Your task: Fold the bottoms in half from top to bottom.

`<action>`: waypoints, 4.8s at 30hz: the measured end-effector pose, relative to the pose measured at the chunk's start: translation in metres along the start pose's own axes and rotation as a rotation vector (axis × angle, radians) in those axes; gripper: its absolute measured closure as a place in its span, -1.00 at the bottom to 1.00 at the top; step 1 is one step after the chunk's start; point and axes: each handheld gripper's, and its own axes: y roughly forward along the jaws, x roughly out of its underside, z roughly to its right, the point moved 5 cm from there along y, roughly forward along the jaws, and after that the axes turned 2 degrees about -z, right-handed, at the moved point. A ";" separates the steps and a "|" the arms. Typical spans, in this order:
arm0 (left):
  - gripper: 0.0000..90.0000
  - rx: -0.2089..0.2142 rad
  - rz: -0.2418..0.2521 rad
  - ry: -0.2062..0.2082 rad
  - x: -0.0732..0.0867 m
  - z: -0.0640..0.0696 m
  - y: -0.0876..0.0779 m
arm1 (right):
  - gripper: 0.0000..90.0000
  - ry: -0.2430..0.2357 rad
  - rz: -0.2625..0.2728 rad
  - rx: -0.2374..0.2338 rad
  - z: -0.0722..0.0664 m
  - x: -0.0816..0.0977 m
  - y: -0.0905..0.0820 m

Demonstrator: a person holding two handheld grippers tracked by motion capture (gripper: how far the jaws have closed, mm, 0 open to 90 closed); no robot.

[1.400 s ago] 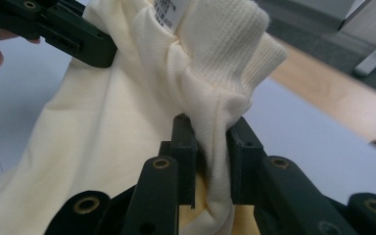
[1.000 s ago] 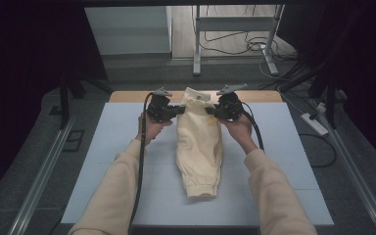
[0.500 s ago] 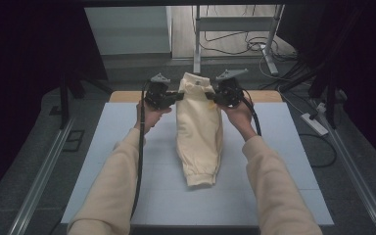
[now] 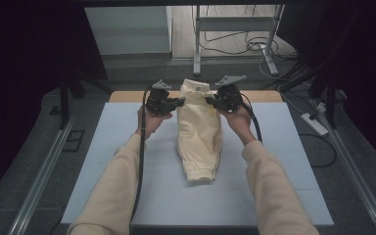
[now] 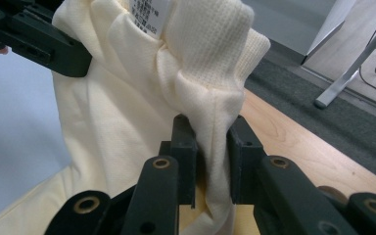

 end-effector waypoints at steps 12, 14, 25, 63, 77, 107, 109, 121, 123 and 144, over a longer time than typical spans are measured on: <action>0.85 0.040 -0.013 0.012 0.019 0.012 0.006 | 0.67 0.024 -0.005 -0.042 -0.002 0.026 0.001; 0.85 0.046 -0.017 0.013 0.024 0.015 0.006 | 0.67 0.024 -0.009 -0.047 -0.005 0.030 0.000; 0.85 0.064 -0.028 0.013 0.040 0.021 0.004 | 0.67 0.030 -0.021 -0.079 -0.018 0.044 -0.003; 0.83 0.114 -0.082 0.039 0.086 0.048 0.008 | 0.66 0.015 -0.051 -0.135 -0.043 0.089 -0.010; 0.82 0.111 -0.111 0.062 0.097 0.055 0.007 | 0.65 0.006 -0.054 -0.148 -0.054 0.100 -0.015; 0.59 0.144 -0.168 0.061 0.126 0.067 0.007 | 0.57 -0.018 -0.114 -0.198 -0.083 0.131 -0.025; 0.55 0.147 -0.168 0.064 0.126 0.068 0.006 | 0.56 -0.017 -0.115 -0.197 -0.085 0.133 -0.027; -0.24 0.112 -0.157 0.065 0.128 0.077 -0.009 | 0.10 0.030 -0.128 -0.218 -0.094 0.135 -0.044; -0.29 0.117 -0.145 0.053 0.129 0.077 -0.018 | -0.05 0.042 -0.122 -0.220 -0.096 0.136 -0.053; -0.35 0.110 -0.103 0.035 0.131 0.074 -0.042 | 0.33 0.144 -0.082 -0.232 -0.094 0.091 -0.071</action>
